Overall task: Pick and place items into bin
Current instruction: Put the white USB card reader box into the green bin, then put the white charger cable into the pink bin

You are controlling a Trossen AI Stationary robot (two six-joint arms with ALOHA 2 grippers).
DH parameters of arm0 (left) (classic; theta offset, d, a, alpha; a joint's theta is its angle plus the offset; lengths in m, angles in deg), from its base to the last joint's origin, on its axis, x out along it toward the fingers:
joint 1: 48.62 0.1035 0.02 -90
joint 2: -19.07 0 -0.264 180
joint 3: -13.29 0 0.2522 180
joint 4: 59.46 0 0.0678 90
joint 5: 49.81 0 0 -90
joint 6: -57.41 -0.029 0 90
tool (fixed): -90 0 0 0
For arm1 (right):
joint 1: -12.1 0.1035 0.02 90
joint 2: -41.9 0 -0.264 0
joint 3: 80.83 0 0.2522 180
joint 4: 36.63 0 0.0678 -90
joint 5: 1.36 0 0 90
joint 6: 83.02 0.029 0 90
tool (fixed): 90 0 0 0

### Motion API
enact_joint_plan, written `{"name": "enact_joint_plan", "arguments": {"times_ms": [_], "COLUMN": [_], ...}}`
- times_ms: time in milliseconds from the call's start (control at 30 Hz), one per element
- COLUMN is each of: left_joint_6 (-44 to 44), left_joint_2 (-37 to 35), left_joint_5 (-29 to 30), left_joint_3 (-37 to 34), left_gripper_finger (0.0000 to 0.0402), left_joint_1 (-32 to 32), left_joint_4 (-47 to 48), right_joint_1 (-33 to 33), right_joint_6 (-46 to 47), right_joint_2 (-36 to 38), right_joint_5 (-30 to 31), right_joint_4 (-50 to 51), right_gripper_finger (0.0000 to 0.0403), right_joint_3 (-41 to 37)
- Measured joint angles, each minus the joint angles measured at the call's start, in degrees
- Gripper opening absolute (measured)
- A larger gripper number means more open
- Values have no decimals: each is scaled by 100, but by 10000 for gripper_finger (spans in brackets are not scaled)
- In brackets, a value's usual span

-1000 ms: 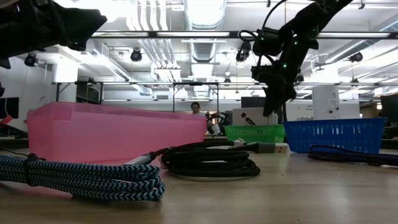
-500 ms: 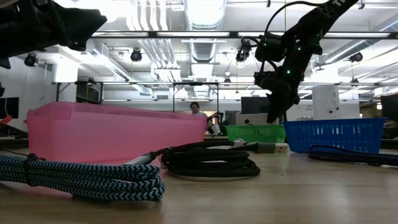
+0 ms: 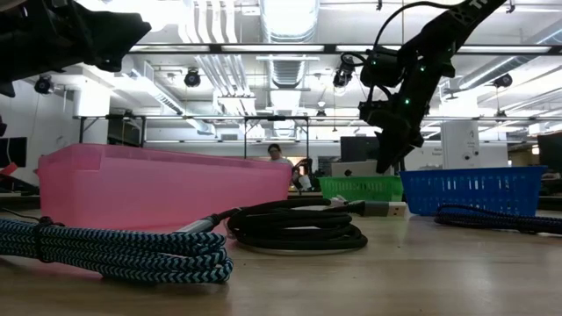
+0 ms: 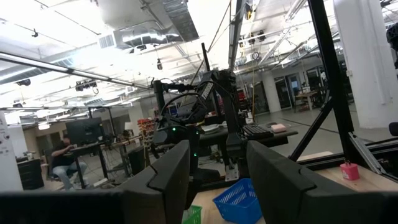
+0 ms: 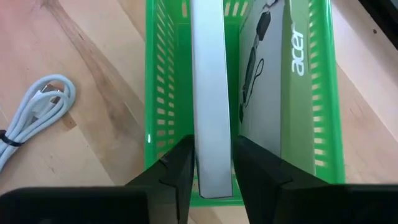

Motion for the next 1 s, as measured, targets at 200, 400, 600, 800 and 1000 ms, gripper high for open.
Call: {"name": "enact_joint_plan", "arguments": {"times_ms": [200, 400, 600, 800, 1000], "left_joint_6": [-1, -1, 1, 1, 0], "left_joint_2": [0, 0, 0, 3, 0], "left_joint_5": [1, 0, 1, -1, 0], "left_joint_3": [0, 0, 0, 0, 0], "left_gripper_finger": [145, 145, 145, 145, 145], "left_joint_1": [0, 0, 0, 0, 0], "left_joint_4": [0, 1, 0, 0, 3], "right_joint_1": [2, 2, 2, 53, 221], "right_joint_6": [15, 15, 210, 520, 845], "right_joint_2": [8, 185, 492, 985, 1524], "right_joint_5": [-2, -4, -31, -145, -573], "right_joint_4": [15, 44, 68, 160, 190], "right_gripper_finger": [111, 107, 102, 107, 101], "right_joint_3": [0, 4, 7, 7, 9]}}
